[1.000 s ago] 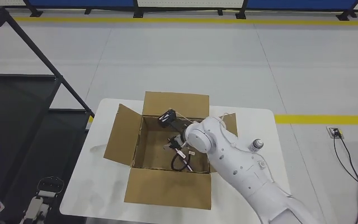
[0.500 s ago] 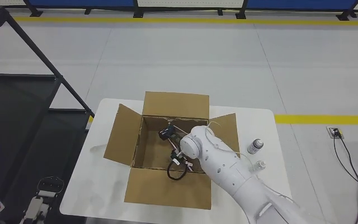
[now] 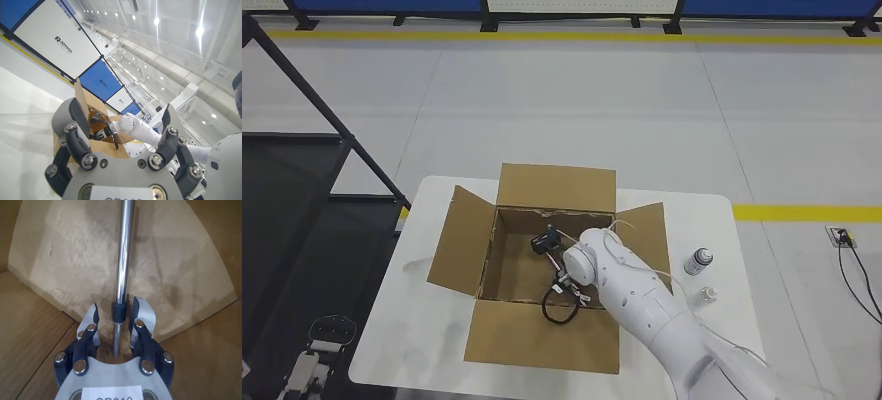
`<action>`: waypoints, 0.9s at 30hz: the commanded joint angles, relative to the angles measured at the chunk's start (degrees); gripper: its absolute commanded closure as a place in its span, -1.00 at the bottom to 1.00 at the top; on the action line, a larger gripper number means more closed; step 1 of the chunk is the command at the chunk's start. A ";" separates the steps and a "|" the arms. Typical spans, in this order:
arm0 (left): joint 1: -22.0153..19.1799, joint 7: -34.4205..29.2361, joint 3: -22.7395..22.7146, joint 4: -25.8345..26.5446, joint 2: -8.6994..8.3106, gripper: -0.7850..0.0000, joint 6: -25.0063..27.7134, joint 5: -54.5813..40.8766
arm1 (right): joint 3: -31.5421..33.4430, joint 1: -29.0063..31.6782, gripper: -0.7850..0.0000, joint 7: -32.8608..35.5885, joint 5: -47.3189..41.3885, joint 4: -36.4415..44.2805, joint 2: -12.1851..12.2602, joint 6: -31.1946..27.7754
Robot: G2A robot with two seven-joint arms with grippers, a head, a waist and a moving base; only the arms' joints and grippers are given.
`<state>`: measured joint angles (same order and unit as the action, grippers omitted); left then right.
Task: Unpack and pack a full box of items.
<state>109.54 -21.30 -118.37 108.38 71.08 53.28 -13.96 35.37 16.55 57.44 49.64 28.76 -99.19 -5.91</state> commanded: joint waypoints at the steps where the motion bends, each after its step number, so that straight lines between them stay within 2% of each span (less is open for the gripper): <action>1: 0.00 0.00 0.00 0.00 0.00 -1.00 0.00 0.00 | -0.12 -0.09 0.03 -0.36 0.07 -0.96 -0.34 0.18; 5: 0.00 0.00 0.00 0.00 0.00 -1.00 0.00 0.00 | -0.20 -0.53 0.03 -0.82 -0.20 -2.90 -1.06 -0.32; 7: 0.00 0.00 0.00 0.00 0.00 -1.00 0.00 0.00 | -0.23 -0.81 0.10 -0.92 -0.31 -3.75 -1.40 -0.70; 8: 0.00 0.00 0.00 0.00 0.00 -1.00 0.00 0.00 | -0.24 -0.94 0.23 -1.04 -0.33 -4.13 -1.56 -0.82; 10: 0.00 0.00 0.00 0.00 0.00 -1.00 0.00 0.00 | -0.25 -1.19 0.60 -1.23 -0.38 -4.82 -1.87 -1.01; 11: 0.00 0.00 0.00 0.00 0.00 -1.00 0.00 0.00 | -0.23 -1.37 0.87 -1.39 -0.36 -5.11 -2.00 -1.06; 12: 0.00 0.00 0.00 0.00 0.00 -1.00 0.00 0.00 | -0.19 -1.61 1.00 -1.82 -0.26 -5.34 -2.10 -0.89; 21: 0.00 0.00 0.00 0.00 0.00 -1.00 0.00 0.00 | 0.37 -2.84 1.00 -3.38 0.94 -5.32 -2.41 0.40; 27: 0.00 0.00 0.00 0.00 0.00 -1.00 0.00 0.00 | 1.82 -3.03 1.00 -4.82 1.79 -0.15 -1.35 -1.22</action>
<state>109.54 -21.30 -118.37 108.38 71.08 53.28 -13.96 36.86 13.39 52.94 51.25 27.40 -100.83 -6.71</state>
